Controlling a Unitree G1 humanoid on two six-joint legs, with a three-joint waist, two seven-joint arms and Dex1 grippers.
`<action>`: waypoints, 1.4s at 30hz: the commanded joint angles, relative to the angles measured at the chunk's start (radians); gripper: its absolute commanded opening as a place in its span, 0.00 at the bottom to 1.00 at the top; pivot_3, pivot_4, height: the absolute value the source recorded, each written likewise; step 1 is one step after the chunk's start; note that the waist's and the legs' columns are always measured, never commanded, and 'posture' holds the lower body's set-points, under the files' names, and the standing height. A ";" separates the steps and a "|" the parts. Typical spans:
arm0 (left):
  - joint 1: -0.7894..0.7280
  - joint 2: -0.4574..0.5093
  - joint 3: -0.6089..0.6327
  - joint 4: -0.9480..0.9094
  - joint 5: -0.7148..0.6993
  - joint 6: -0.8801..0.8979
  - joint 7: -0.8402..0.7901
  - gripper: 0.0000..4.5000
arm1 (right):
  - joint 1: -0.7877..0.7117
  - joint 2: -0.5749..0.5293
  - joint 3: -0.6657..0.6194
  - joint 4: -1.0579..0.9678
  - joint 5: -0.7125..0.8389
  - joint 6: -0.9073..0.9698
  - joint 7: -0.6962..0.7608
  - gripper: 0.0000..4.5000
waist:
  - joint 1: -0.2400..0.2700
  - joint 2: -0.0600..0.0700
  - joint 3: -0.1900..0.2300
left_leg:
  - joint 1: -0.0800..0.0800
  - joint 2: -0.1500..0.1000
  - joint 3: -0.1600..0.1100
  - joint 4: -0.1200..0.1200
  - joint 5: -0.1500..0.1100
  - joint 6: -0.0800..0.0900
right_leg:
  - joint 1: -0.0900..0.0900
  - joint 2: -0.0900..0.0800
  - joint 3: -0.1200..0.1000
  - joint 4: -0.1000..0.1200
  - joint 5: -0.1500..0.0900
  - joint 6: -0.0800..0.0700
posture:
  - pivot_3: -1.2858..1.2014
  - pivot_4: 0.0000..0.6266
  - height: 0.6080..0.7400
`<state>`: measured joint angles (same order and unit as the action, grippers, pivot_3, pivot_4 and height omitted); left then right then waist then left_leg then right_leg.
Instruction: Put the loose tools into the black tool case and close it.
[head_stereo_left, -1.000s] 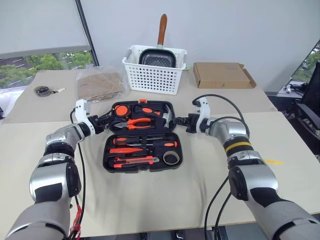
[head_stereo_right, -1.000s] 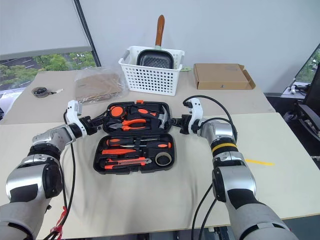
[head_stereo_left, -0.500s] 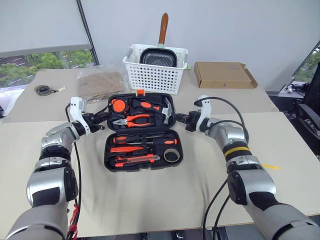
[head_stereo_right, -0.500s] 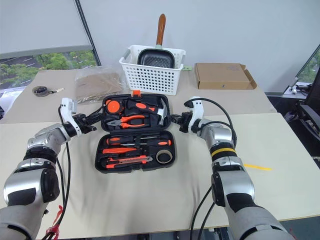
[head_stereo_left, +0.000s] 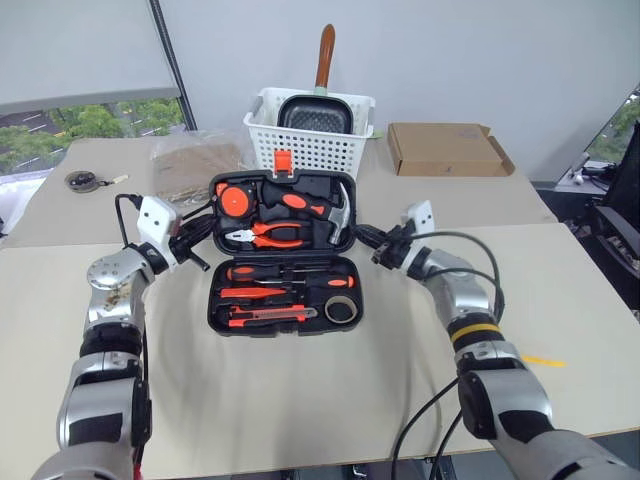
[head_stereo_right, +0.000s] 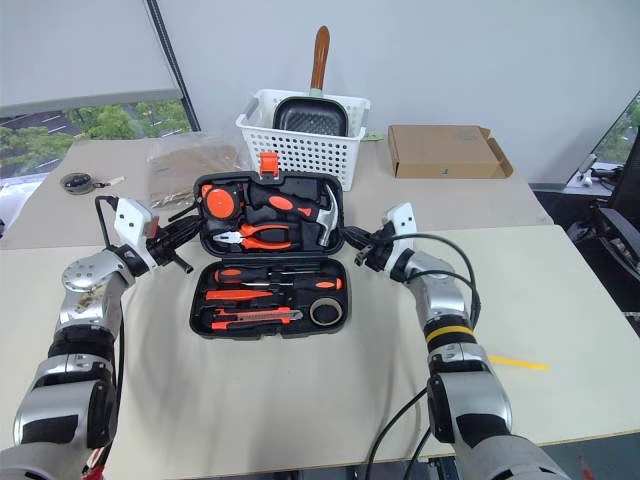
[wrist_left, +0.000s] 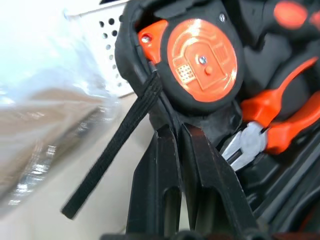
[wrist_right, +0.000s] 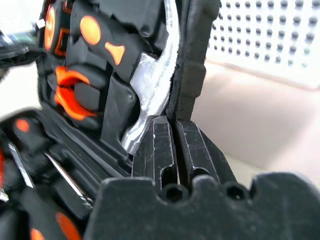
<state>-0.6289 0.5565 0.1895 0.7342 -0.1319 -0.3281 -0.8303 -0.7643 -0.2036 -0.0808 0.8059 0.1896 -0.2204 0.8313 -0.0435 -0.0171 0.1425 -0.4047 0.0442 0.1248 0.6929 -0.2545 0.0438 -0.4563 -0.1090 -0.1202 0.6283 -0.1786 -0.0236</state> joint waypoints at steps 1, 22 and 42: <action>0.065 -0.004 -0.050 -0.055 0.091 -0.147 0.075 0.00 | -0.024 0.025 0.012 -0.024 -0.032 -0.214 -0.038 0.00 | 0.000 0.000 0.000 | 0.000 0.000 0.000 0.000 0.000 0.000 | 0.000 0.000 0.000 0.000 0.000 0.000 | 0.52 0.24 0.70; 0.362 0.120 -0.132 -0.103 0.201 -0.568 0.259 0.71 | 0.180 -0.080 0.142 -0.031 -0.110 -0.550 0.058 0.21 | 0.005 0.001 0.000 | 0.008 0.003 0.004 0.000 -0.003 0.006 | 0.002 -0.003 0.000 0.002 -0.003 0.005 | 0.52 0.24 0.70; 0.396 0.236 0.073 -0.065 -0.158 -0.353 0.170 1.00 | 0.538 -0.443 0.264 -0.902 0.211 0.364 0.401 0.57 | 0.060 0.001 0.000 | 0.016 0.008 0.012 0.001 -0.013 0.001 | 0.000 -0.018 -0.012 -0.001 -0.005 0.005 | 0.52 0.24 0.70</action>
<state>-0.1778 0.7970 0.2260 0.6840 -0.2473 -0.7550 -0.6811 -0.2249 -0.6710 0.1668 -0.0308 0.3782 0.0785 1.2680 0.0165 -0.0164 0.1421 -0.3893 0.0514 0.1372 0.6937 -0.2676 0.0444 -0.4565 -0.1281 -0.1326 0.6275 -0.1835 -0.0188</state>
